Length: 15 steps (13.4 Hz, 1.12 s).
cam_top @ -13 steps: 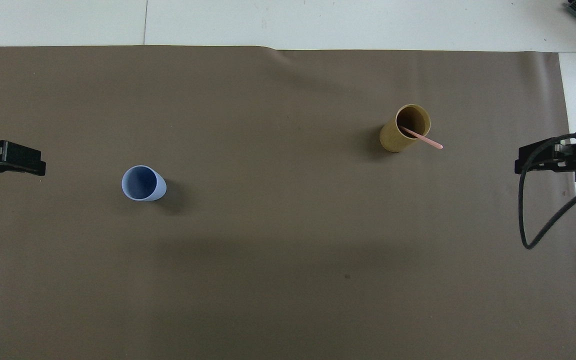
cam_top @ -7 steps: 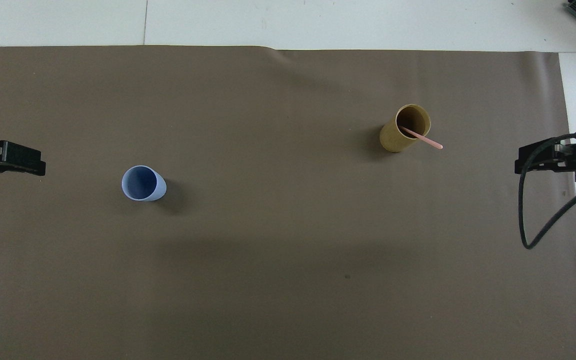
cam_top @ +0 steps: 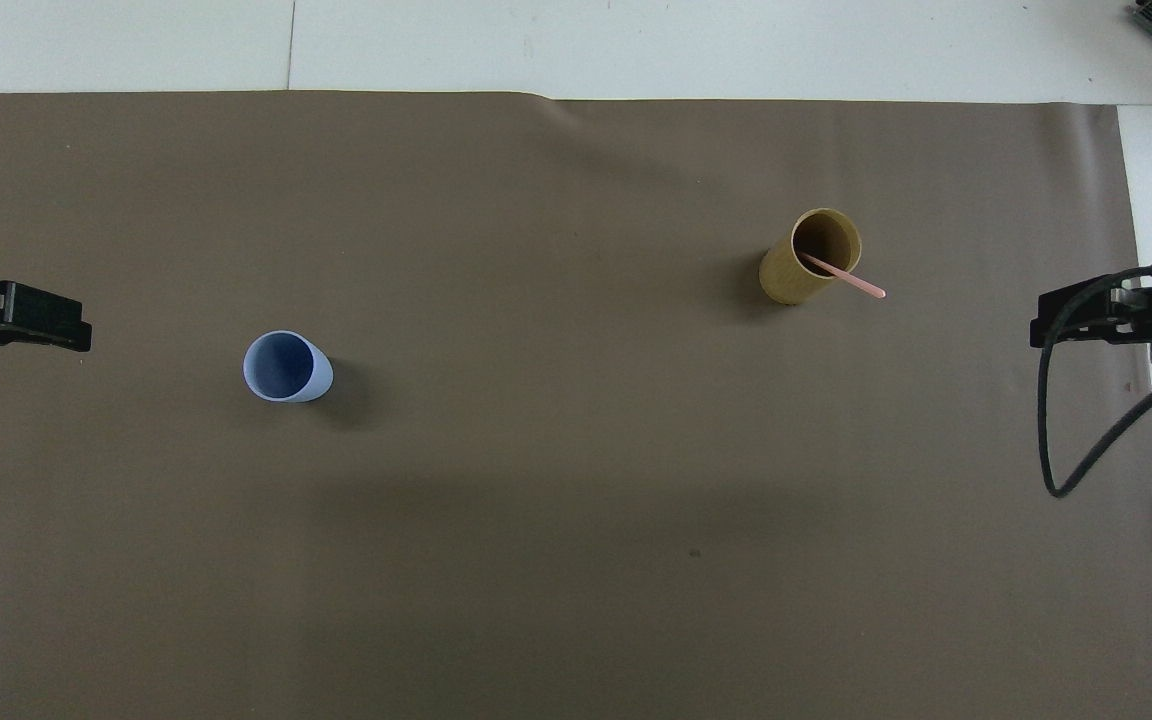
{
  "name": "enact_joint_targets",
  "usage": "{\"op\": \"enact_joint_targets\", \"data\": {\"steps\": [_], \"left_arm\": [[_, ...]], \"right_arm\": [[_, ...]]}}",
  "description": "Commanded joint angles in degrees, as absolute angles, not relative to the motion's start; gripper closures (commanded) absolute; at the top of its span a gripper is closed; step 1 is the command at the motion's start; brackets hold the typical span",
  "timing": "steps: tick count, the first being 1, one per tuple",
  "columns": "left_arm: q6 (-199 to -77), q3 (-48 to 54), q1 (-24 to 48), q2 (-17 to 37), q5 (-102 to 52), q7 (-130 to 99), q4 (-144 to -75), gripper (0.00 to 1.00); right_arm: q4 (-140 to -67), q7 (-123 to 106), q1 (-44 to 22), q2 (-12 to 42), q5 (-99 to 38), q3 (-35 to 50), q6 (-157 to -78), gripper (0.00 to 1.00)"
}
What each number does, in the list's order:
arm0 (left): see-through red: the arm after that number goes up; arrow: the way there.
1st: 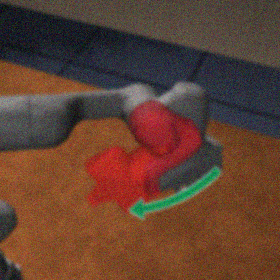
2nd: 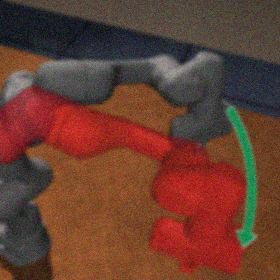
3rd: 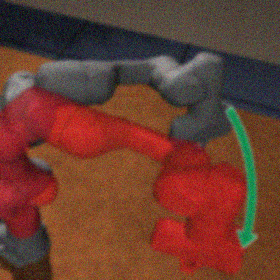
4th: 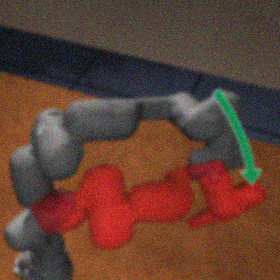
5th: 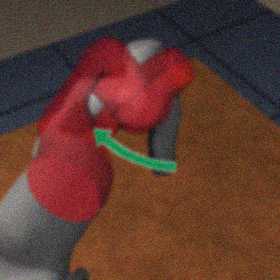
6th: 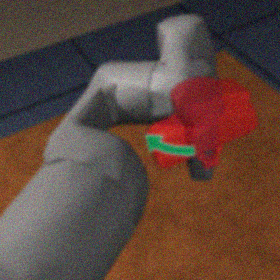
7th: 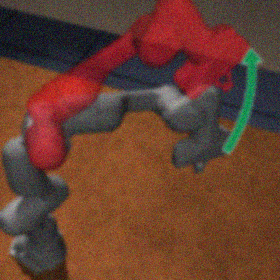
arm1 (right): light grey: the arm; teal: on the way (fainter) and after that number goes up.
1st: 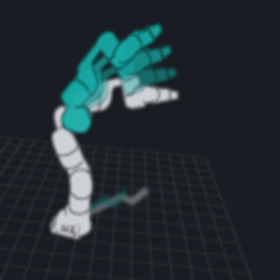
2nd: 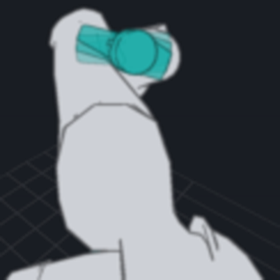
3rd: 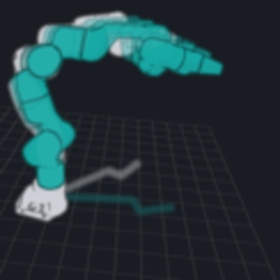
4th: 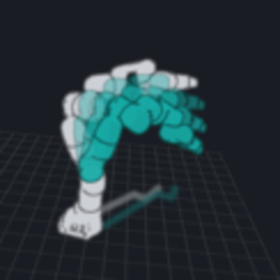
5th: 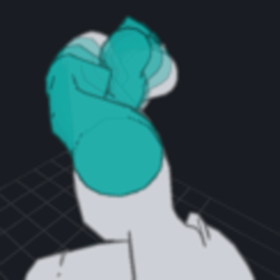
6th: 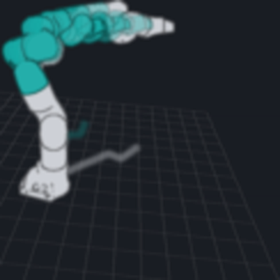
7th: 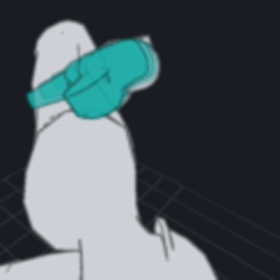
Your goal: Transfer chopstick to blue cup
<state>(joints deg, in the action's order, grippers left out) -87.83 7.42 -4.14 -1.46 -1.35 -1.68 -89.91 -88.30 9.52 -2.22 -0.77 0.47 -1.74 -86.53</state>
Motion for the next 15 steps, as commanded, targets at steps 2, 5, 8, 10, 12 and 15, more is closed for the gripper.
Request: {"op": "enact_joint_targets", "data": {"steps": [2, 5, 8, 10, 12, 15], "left_arm": [[-87.45, 7.91, -5.19, -2.81, -2.11, -1.76, -91.14, 0.00], [-87.45, 7.91, -5.19, -2.72, -2.11, -1.76, -91.14, 0.00], [-87.45, 7.91, -5.19, -2.72, -2.11, -1.76, -91.14, 0.00], [-88.50, 7.91, -4.75, -2.72, -1.93, -1.93, -91.32, 0.00], [-92.61, 7.82, -5.88, -2.29, -1.93, -1.85, -94.29, 0.00], [-105.61, 7.91, -5.89, -2.89, -2.11, -1.50, -105.52, 0.00]], "right_arm": [[-88.77, 8.35, -1.41, -1.49, 0.44, -1.23, -86.75, 0.00], [-88.77, 8.35, -1.32, -1.49, 0.44, -1.32, -86.75, 0.00], [-88.86, 8.35, -1.41, -1.49, 0.44, -1.23, -86.75, 0.00], [-88.77, 8.35, -1.32, -1.49, 0.44, -1.32, -86.75, 0.00], [-88.77, 8.35, -1.32, -1.49, 0.53, -1.32, -86.75, 0.00], [-88.86, 8.18, -1.32, -1.41, 0.44, -1.32, -86.75, 0.00]]}}
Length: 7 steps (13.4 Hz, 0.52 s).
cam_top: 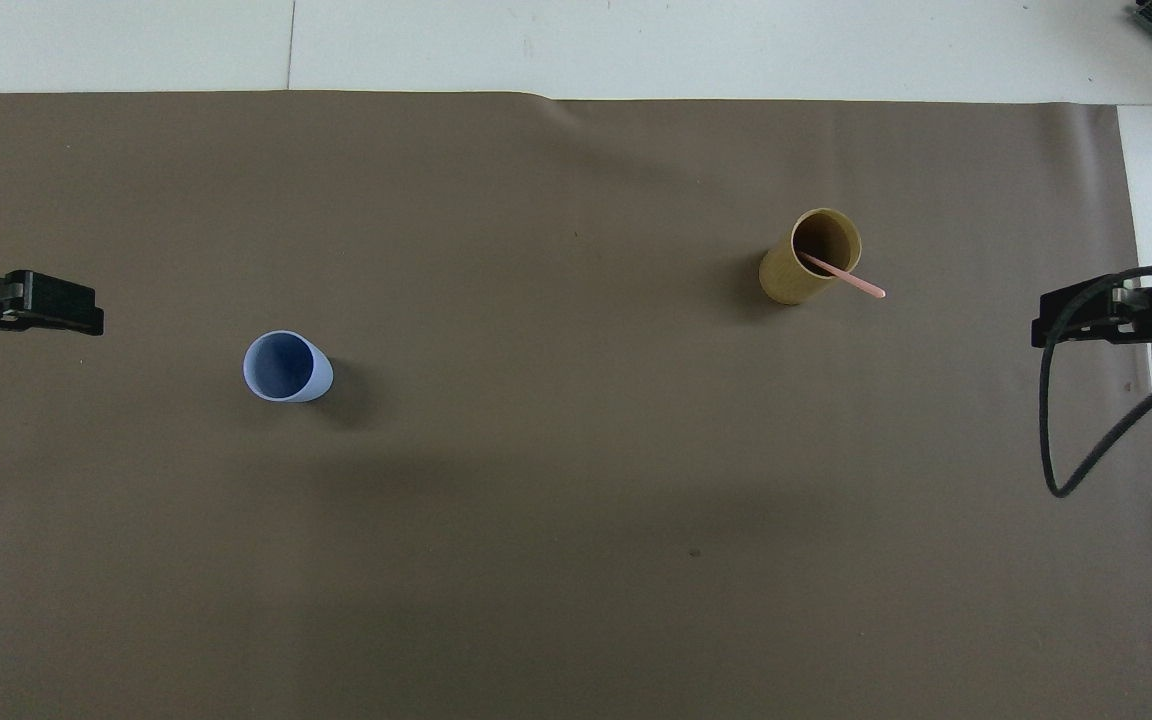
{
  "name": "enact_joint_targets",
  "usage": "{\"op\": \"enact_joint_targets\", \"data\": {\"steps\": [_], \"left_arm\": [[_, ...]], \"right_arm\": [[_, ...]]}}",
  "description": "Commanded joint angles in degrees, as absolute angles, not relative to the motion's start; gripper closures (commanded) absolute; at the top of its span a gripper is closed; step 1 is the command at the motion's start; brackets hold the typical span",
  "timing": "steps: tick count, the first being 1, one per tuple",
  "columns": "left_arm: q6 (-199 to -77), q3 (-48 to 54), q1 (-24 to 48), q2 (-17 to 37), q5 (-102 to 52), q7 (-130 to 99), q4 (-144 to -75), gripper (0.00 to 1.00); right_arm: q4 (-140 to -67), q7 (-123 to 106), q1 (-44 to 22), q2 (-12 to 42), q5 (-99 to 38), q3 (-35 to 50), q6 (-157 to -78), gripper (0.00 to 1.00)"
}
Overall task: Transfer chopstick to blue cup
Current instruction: 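Reach the left gripper to the light-blue cup and grasp it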
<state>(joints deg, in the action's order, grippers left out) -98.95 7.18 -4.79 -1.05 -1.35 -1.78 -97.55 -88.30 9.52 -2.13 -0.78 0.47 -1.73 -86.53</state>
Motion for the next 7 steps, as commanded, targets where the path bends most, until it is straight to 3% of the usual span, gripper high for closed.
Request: {"op": "enact_joint_targets", "data": {"steps": [1, 4, 7], "left_arm": [[-108.69, 7.91, -5.19, -2.29, -2.11, -1.93, -108.34, 0.00], [-119.59, 7.91, -3.34, -0.79, -2.20, -2.46, -116.70, 0.00], [-125.93, 8.00, 0.52, 5.35, -2.20, -10.16, -118.04, 0.00]], "right_arm": [[-88.77, 8.17, -1.32, -1.41, 0.44, -1.41, -86.75, 0.00], [-88.86, 8.09, -1.32, -1.41, 0.44, -1.41, -86.75, 0.00], [-88.77, 8.00, -1.32, -1.49, 0.44, -1.49, -86.22, 0.00]]}}
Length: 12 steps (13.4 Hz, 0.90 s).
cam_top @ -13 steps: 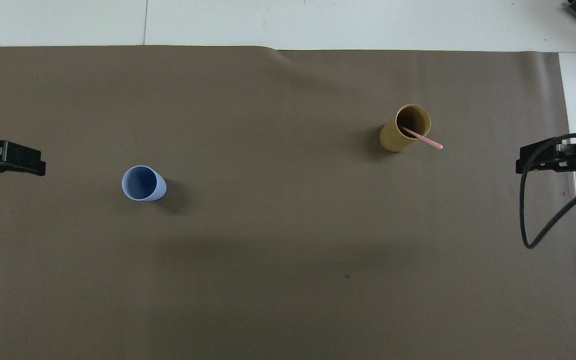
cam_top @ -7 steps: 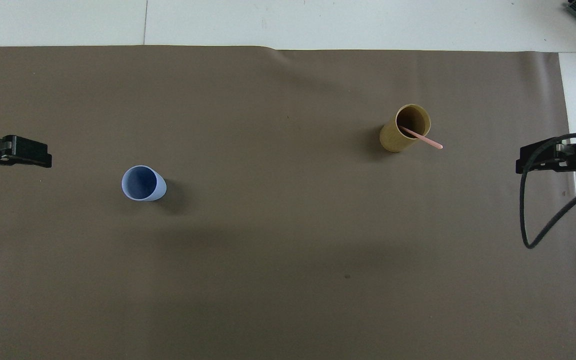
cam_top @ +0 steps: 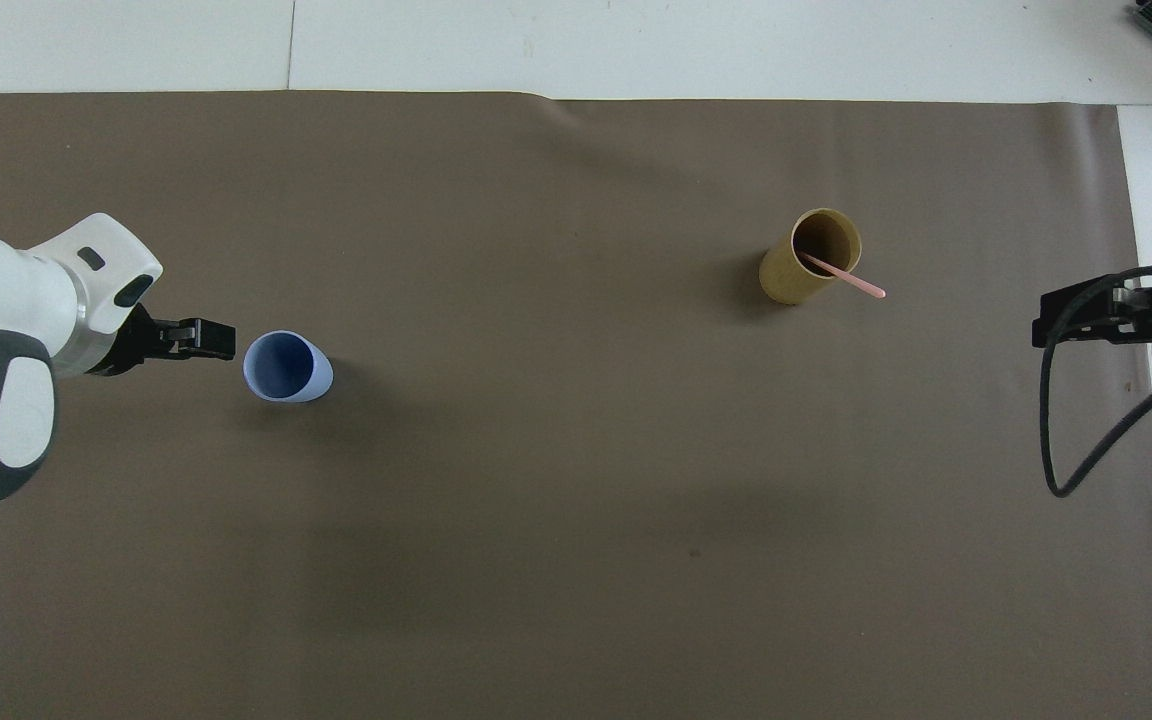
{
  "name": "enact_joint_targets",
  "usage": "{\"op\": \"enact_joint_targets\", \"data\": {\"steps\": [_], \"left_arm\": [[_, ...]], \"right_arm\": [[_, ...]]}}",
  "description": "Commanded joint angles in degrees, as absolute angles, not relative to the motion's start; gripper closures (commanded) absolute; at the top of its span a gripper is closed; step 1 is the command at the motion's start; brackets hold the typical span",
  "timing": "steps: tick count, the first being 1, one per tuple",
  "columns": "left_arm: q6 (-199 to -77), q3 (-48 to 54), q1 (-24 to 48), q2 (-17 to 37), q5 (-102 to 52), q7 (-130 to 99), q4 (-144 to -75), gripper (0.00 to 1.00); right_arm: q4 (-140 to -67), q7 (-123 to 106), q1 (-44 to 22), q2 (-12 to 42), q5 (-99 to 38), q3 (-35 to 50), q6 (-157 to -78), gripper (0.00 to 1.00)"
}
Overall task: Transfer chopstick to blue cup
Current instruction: 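Reach the left gripper to the light-blue cup and grasp it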
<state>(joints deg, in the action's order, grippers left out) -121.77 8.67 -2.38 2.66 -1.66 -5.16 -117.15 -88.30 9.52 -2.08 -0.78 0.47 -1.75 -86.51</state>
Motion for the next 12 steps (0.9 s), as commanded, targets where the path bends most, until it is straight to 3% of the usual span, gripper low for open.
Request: {"op": "enact_joint_targets", "data": {"steps": [1, 5, 7, 8, 10, 12], "left_arm": [[-127.25, 8.00, 0.53, 5.80, -2.20, -10.72, -118.56, 0.00], [-127.79, 8.00, 0.88, 7.29, -2.20, -10.90, -119.79, 0.00], [-127.97, 8.00, 0.88, 6.95, -2.20, -10.90, -121.37, 0.00], [-128.06, 8.00, 0.79, 7.03, -2.20, -10.81, -121.29, 0.06], [-127.44, 8.00, 0.70, 7.12, -2.20, -10.55, -121.03, 1.00], [-127.35, 8.00, 0.88, 7.47, -2.11, -9.93, -119.89, 1.00]], "right_arm": [[-88.68, 7.91, -1.23, -1.32, 0.44, -1.67, -86.74, 0.00], [-88.95, 8.53, -1.32, -1.41, 0.44, -1.67, -87.62, 0.00], [-90.78, 7.82, -1.32, -1.67, 0.44, -1.67, -92.53, 0.00], [-91.05, 8.00, -1.41, -1.76, 0.44, -1.67, -94.03, 0.00], [-91.23, 8.61, -2.11, -1.84, 0.44, -1.50, -94.92, 0.00], [-91.32, 8.61, -2.11, -2.02, 0.44, -1.49, -95.01, 0.00]]}}
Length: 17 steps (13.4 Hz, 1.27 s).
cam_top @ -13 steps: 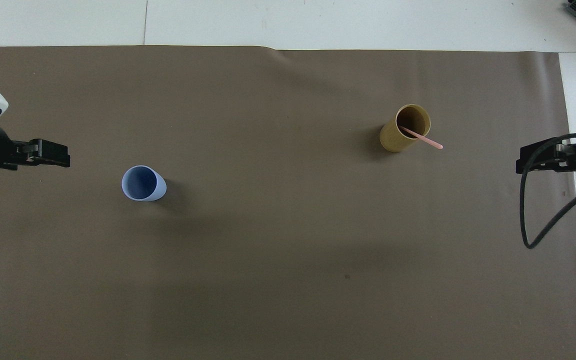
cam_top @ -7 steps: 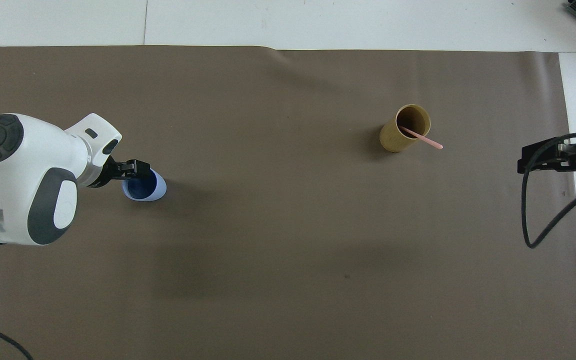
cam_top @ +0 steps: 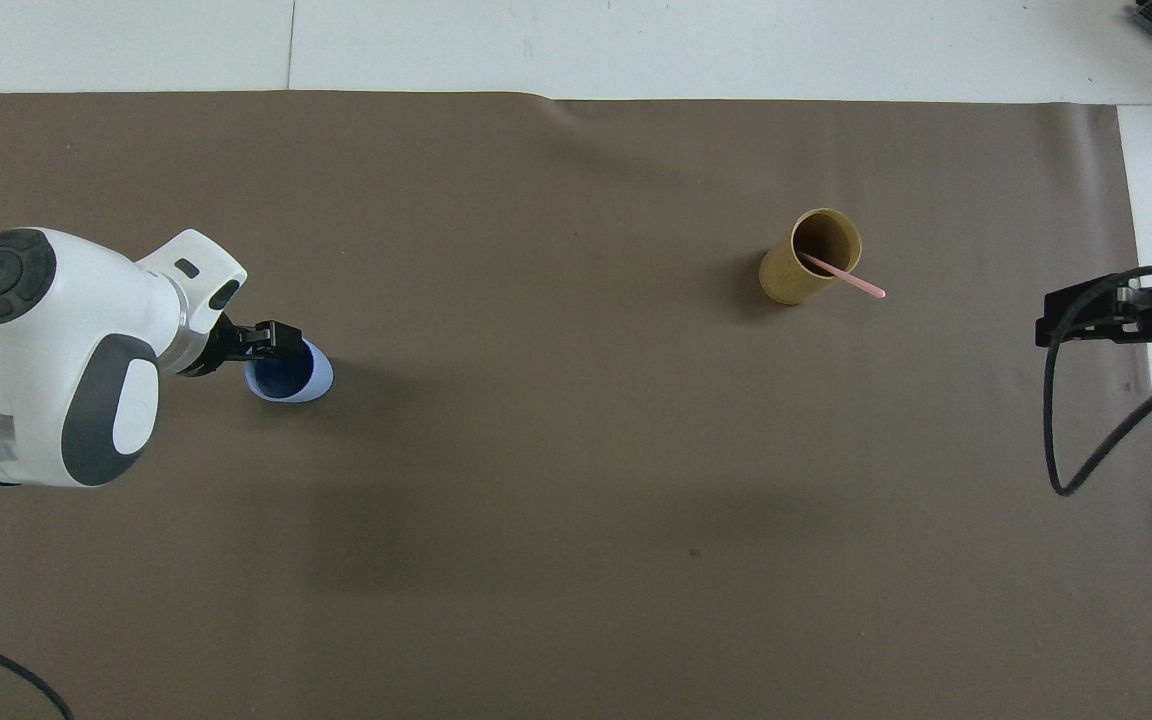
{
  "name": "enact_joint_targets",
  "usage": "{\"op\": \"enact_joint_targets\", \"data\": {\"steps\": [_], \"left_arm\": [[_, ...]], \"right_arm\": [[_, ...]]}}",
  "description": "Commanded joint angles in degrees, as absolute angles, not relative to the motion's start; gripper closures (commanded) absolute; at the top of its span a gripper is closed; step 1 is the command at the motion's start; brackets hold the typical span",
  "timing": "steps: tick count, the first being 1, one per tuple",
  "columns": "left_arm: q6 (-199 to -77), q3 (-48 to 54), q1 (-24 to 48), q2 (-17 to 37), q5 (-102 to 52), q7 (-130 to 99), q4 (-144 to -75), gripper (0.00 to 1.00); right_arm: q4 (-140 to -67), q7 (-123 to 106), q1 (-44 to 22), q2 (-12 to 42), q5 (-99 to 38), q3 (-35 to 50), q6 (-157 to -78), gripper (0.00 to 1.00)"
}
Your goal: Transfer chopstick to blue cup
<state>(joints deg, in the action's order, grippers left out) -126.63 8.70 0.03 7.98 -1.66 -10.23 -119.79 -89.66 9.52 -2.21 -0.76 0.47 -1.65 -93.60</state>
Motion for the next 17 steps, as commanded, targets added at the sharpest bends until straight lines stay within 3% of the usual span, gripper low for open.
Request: {"op": "enact_joint_targets", "data": {"steps": [1, 6, 13, 17], "left_arm": [[-126.66, 8.00, 0.97, 7.82, -2.11, -10.19, -118.58, 1.00], [-125.51, 8.09, 2.54, 9.40, -1.76, -10.81, -110.94, 1.00], [-119.63, 8.26, 18.79, 16.86, -0.53, -20.21, -94.15, 1.00], [-121.37, 8.17, 26.09, 21.62, -0.17, -24.08, -92.38, 1.00]], "right_arm": [[-91.32, 8.53, -2.02, -2.02, 0.44, -1.49, -95.01, 0.00], [-91.32, 8.61, -2.11, -2.02, 0.44, -1.41, -95.54, 0.00], [-91.32, 8.61, -2.11, -2.02, 0.44, -1.32, -95.80, 0.00], [-91.32, 8.53, -2.11, -1.85, 0.44, -1.32, -97.54, 0.00]]}}
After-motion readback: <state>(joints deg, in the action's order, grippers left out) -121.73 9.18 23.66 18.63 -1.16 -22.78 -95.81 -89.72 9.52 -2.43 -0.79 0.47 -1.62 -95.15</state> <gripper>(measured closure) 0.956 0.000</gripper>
